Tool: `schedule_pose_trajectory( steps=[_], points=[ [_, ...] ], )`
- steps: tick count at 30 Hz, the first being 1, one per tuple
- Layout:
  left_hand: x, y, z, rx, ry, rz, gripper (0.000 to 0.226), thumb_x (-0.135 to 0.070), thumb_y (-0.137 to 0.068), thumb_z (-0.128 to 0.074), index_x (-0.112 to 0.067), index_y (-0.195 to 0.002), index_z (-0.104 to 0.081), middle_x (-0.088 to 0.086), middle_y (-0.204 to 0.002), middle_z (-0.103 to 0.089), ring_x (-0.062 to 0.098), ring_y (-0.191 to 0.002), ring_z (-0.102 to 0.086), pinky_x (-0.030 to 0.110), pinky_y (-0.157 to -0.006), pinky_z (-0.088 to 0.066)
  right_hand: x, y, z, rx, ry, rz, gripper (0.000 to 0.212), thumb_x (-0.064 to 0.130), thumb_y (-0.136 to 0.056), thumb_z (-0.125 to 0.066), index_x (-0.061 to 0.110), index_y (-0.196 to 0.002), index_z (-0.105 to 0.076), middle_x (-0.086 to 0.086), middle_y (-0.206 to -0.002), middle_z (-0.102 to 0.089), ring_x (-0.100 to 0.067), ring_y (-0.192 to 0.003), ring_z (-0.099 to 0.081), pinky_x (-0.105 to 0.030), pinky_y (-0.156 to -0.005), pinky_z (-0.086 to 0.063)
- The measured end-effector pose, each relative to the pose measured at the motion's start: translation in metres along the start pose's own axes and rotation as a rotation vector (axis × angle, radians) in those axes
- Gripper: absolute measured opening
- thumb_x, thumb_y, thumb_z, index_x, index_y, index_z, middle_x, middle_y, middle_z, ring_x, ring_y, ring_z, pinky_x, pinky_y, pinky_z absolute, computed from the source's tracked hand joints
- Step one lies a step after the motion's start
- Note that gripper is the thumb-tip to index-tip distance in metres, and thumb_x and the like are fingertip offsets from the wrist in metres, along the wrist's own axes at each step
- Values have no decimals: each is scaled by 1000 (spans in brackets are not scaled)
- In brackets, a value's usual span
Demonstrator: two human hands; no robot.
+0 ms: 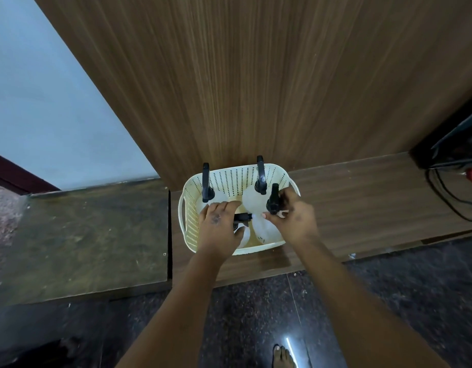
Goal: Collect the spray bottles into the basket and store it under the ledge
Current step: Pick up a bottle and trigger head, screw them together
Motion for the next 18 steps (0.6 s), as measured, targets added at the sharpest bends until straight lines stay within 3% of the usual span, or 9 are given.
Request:
schedule_pose_trajectory(
  steps=[3,8,12,15,18],
  points=[
    [3,2,-4,30,-5,5,47,-30,-83,-65,-21,-129,-55,0,-126,-61,25,-123,-48,42,-114,-22,-4,0,-7,5,59,14,34,21,-72,-79,18,-97,-57,-1,-90,-71,-22,-81,-68,-42,-74,-58],
    [6,2,-10,17,30,22,35,-27,-88,-61,-21,-122,-57,-3,-114,-67,24,-114,-56,46,-113,-26,-8,-6,-12,-12,57,-16,36,21,-71,-80,22,-94,-52,0,-88,-69,-20,-79,-68,-38,-73,-59],
    [8,2,-9,25,30,20,28,-26,-88,-60,-24,-116,-59,-7,-109,-67,22,-111,-57,46,-114,-24,-16,-4,-12,25,7,-87,38,10,-70,-80,14,-98,-55,-2,-88,-68,-19,-80,-65,-30,-76,-56],
    [7,2,-6,41,30,23,28,-28,-87,-61,-24,-115,-59,-8,-109,-67,21,-112,-55,45,-114,-22,-26,3,-14,50,-59,-86,38,2,-69,-79,11,-99,-57,0,-84,-63,-5,-71,-58,-3,-67,-46],
    [6,0,-4,78,32,8,33,-25,-84,-60,-24,-117,-58,-8,-109,-66,21,-114,-53,46,-114,-19,-33,2,-16,75,-73,-27,36,4,-66,-82,13,-95,-63,-5,-90,-65,-14,-76,-62,-6,-64,-43]
  ],
)
Point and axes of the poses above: each hand's wrist, its own y-axis away from the middle knuckle, its own z-axis out of the back of the hand, x = y × z, the point moved 7 cm from there along -y, towards the middle knuckle
